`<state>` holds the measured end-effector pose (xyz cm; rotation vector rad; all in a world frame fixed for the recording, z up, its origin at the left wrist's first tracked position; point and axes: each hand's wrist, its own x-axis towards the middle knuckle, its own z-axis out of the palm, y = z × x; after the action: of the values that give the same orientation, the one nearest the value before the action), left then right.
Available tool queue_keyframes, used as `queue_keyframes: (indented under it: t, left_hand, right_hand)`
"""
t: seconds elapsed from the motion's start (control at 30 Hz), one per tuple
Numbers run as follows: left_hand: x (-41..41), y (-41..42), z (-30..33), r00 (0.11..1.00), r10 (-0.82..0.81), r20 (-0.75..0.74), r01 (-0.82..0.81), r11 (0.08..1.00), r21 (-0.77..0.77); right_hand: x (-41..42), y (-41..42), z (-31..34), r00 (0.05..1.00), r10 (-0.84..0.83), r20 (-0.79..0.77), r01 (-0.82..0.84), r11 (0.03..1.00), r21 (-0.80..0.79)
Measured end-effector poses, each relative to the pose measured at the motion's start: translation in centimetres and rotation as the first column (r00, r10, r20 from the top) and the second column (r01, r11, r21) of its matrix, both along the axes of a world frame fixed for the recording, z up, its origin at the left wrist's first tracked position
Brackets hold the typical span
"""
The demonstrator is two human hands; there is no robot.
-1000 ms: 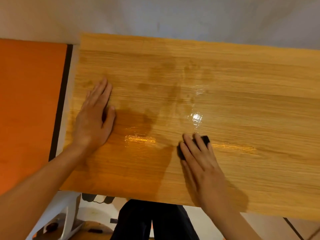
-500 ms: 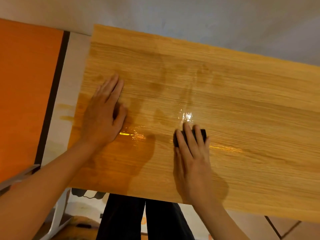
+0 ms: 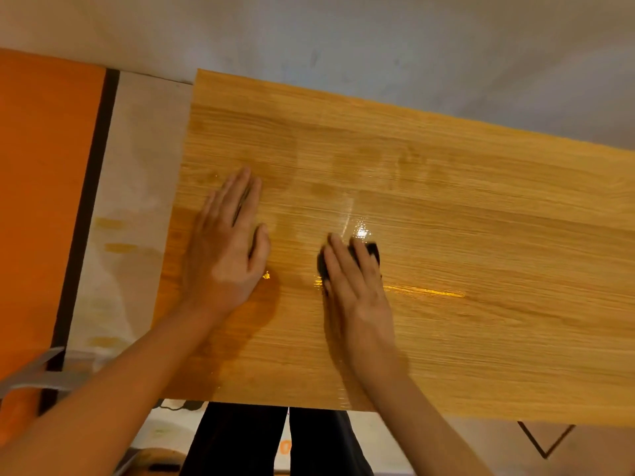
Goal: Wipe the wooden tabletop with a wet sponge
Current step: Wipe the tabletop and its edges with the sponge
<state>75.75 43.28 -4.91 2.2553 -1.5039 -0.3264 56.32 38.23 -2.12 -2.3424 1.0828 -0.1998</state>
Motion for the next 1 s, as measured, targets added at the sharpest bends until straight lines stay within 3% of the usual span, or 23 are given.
queue_keyframes:
  t: [0.1,0.17,0.33,0.4,0.5,0.57,0.67,0.73,0.8,0.87,1.0]
  left_hand:
    - [-0.1,0.1,0.2,1.0,0.004,0.025,-0.004,1.0,0.008]
    - [-0.2,0.1,0.2,0.999,0.006,0.039,-0.007,1.0,0.015]
    - [-0.3,0.0,0.1,0.998,0.028,0.063,-0.028,1.0,-0.004]
    - [-0.3,0.0,-0.1,0.998,0.026,0.065,-0.025,1.0,-0.004]
    - [-0.2,0.0,-0.3,0.997,0.02,0.079,-0.02,1.0,0.007]
    - [-0.2,0.0,-0.3,0.996,0.02,0.088,-0.021,1.0,0.017]
    - [-0.2,0.0,-0.2,0.995,0.016,0.097,-0.021,0.999,0.047]
    - [-0.3,0.0,-0.2,0.995,0.014,0.096,-0.02,0.998,0.058]
    - [-0.4,0.0,-0.1,0.996,0.01,0.089,-0.015,0.998,0.059]
    - [-0.3,0.0,0.0,0.997,0.005,0.071,-0.009,0.998,0.056]
    - [-0.3,0.0,-0.2,0.996,0.012,0.088,-0.017,0.999,0.047]
  right_hand:
    - [5.0,-5.4,-0.2,0.993,-0.117,-0.005,0.116,0.991,-0.063]
    - [6.4,-6.1,-0.3,0.975,-0.207,0.08,0.209,0.978,-0.021]
    - [-0.8,-2.2,-0.5,0.964,-0.215,0.158,0.214,0.977,0.022]
    - [-3.6,-3.5,-0.7,0.901,-0.417,0.116,0.42,0.907,-0.002]
    - [-2.7,-5.1,-0.6,0.726,-0.679,0.105,0.684,0.729,-0.017]
    - [1.2,-4.5,-0.7,0.766,-0.635,0.103,0.642,0.764,-0.062]
    - [7.2,-2.9,-0.9,0.926,-0.373,0.066,0.378,0.915,-0.141]
    - [8.0,-3.4,-0.9,0.977,-0.207,0.055,0.212,0.967,-0.141]
    - [5.7,-4.9,-0.7,0.983,-0.155,0.103,0.165,0.982,-0.097]
    - [1.4,-6.5,-0.6,0.945,-0.292,0.146,0.303,0.951,-0.057]
    - [-2.3,-9.0,0.0,0.779,-0.613,0.129,0.619,0.785,-0.006]
